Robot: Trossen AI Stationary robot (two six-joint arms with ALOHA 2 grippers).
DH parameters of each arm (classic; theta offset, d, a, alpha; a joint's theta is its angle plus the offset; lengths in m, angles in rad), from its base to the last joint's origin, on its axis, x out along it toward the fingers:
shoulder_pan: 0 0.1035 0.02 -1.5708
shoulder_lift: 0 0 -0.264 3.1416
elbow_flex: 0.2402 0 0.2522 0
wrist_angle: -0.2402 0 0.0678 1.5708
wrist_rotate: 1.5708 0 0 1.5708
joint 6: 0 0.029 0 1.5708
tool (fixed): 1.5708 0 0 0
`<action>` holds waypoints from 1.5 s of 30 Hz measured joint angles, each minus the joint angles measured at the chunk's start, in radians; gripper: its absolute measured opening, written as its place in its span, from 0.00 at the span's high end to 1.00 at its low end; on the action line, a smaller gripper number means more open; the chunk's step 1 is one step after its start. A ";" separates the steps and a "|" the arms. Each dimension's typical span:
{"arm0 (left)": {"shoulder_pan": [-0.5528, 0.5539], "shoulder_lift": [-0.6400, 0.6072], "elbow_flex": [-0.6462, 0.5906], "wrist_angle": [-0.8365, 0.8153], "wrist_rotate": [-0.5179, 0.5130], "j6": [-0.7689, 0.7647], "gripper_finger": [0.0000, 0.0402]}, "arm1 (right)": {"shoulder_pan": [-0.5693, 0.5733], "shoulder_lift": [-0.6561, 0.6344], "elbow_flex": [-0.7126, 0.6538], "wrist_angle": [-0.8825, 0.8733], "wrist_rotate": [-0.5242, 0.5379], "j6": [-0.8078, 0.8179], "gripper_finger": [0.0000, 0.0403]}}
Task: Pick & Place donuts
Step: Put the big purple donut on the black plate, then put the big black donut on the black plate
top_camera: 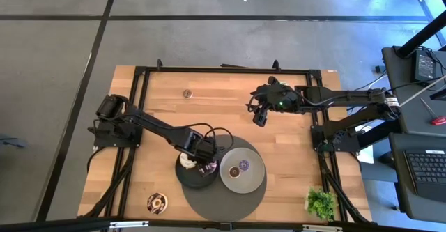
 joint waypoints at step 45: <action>-0.681 0.130 0.001 -0.162 0.208 -1.490 0.64 | -0.013 0.001 0.000 0.024 -0.036 -0.053 0.43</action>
